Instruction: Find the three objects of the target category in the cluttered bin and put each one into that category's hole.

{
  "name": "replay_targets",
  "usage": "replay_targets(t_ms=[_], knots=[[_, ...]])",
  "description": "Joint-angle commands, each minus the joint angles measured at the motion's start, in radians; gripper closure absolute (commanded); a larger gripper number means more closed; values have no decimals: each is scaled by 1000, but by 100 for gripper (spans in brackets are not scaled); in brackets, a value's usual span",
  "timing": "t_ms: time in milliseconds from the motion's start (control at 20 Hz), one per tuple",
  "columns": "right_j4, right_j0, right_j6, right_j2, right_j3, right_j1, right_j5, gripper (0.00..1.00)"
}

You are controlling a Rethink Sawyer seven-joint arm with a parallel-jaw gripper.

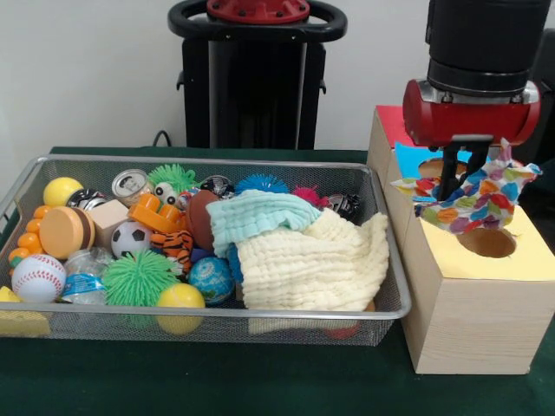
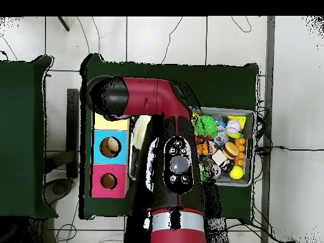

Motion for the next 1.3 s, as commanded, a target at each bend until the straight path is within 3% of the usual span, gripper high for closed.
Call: replay_targets(t_ms=[50,750,1300], knots=[[40,-12,158,45,188,34,40,100],[92,8,195,64,307,28,-109,100],[129,35,202,67,296,27,-170,100]])
